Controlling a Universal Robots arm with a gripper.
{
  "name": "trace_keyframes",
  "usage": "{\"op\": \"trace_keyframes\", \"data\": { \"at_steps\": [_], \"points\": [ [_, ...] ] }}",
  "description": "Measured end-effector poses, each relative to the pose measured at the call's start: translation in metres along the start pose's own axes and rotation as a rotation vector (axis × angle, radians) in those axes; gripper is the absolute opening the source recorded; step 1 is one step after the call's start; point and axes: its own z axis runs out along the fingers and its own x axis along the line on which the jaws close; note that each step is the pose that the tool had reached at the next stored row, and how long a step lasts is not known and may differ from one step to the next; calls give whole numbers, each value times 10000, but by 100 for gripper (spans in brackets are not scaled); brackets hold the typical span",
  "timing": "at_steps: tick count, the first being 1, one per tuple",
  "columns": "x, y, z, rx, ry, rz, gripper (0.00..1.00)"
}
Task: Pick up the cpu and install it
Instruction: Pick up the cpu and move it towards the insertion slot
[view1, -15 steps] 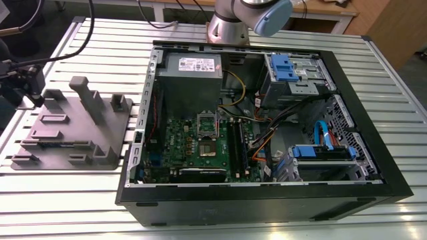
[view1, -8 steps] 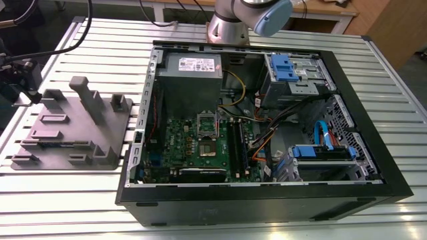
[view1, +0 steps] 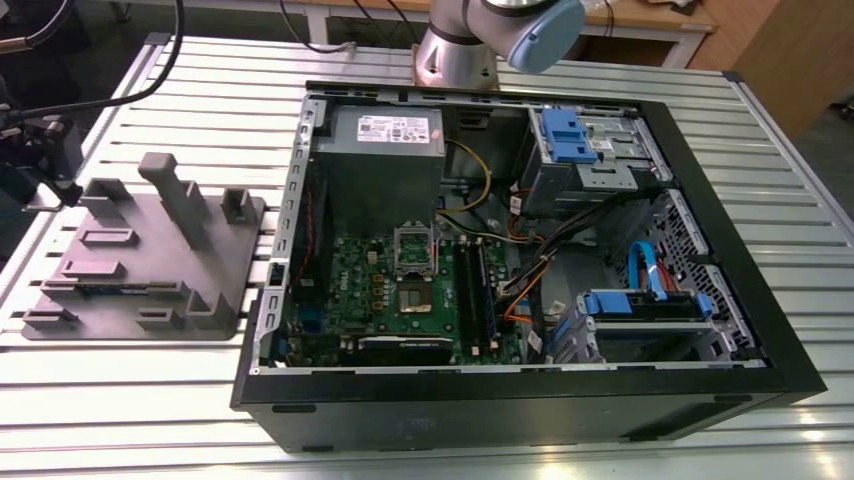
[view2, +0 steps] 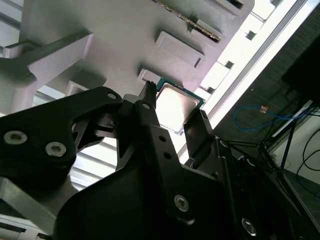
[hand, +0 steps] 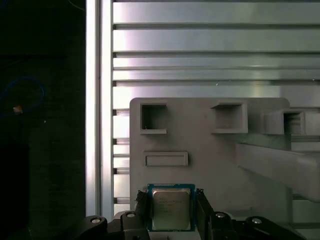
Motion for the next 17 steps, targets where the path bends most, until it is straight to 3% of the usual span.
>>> {"op": "trace_keyframes", "data": {
  "at_steps": [14, 17],
  "points": [
    [-4, 11, -252, -2, -3, 0, 47],
    [-4, 11, -263, -4, -5, 0, 47]
  ]
}}
